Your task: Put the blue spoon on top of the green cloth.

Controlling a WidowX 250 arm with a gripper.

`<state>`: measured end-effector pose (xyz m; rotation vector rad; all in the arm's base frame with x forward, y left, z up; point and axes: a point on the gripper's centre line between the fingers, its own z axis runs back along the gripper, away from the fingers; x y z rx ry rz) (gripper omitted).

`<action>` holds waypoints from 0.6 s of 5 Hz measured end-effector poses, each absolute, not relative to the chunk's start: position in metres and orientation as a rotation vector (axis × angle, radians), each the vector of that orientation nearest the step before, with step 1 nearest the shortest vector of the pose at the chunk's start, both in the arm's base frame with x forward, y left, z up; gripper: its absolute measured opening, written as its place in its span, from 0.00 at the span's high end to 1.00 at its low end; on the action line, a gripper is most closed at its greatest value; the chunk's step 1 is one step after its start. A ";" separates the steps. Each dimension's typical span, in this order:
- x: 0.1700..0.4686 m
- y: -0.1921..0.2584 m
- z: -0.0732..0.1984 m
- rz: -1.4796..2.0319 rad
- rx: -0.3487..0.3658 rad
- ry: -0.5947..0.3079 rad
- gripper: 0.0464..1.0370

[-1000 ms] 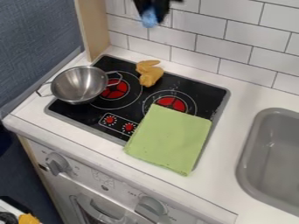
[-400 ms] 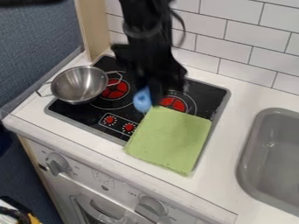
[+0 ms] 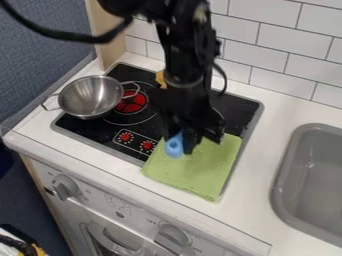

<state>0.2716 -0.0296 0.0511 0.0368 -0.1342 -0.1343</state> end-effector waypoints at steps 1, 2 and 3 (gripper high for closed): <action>0.272 -0.029 0.045 -0.132 0.041 -0.124 0.63; 0.270 -0.031 0.045 -0.127 0.026 -0.112 0.35; 0.266 -0.031 0.049 -0.137 0.026 -0.091 0.06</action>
